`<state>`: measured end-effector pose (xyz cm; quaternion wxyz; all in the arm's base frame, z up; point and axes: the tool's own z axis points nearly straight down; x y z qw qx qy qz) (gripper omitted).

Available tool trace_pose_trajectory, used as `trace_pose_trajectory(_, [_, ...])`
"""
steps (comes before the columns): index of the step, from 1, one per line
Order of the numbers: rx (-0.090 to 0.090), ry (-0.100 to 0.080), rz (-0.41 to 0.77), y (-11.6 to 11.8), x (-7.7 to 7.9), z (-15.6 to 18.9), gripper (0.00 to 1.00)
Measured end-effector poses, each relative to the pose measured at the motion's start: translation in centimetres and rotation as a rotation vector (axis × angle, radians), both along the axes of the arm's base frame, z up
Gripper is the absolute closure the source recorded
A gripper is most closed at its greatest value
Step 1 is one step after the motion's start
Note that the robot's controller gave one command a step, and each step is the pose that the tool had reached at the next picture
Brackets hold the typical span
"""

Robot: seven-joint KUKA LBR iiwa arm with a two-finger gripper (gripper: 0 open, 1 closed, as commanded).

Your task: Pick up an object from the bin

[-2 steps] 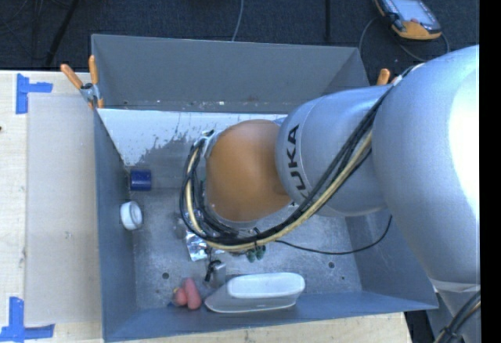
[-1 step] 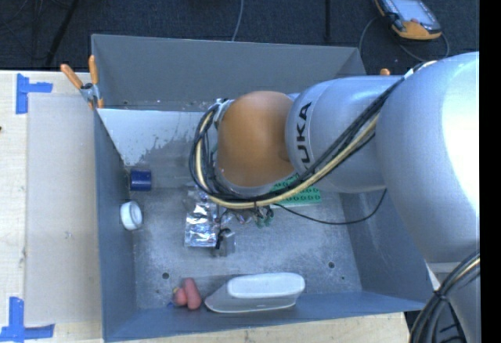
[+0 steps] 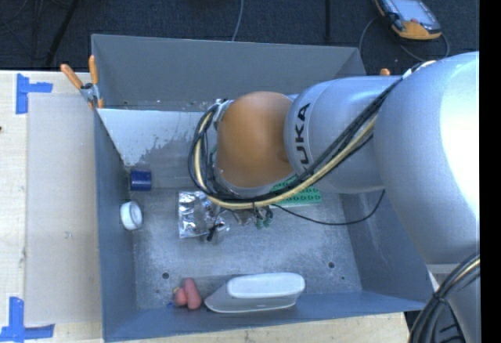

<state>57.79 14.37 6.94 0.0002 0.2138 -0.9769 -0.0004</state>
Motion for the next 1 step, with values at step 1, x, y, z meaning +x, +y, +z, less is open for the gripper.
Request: trace_pose_trajectory(1, [0.000, -0.003, 0.255, 0.63, -3.02, 6.03, 1.00])
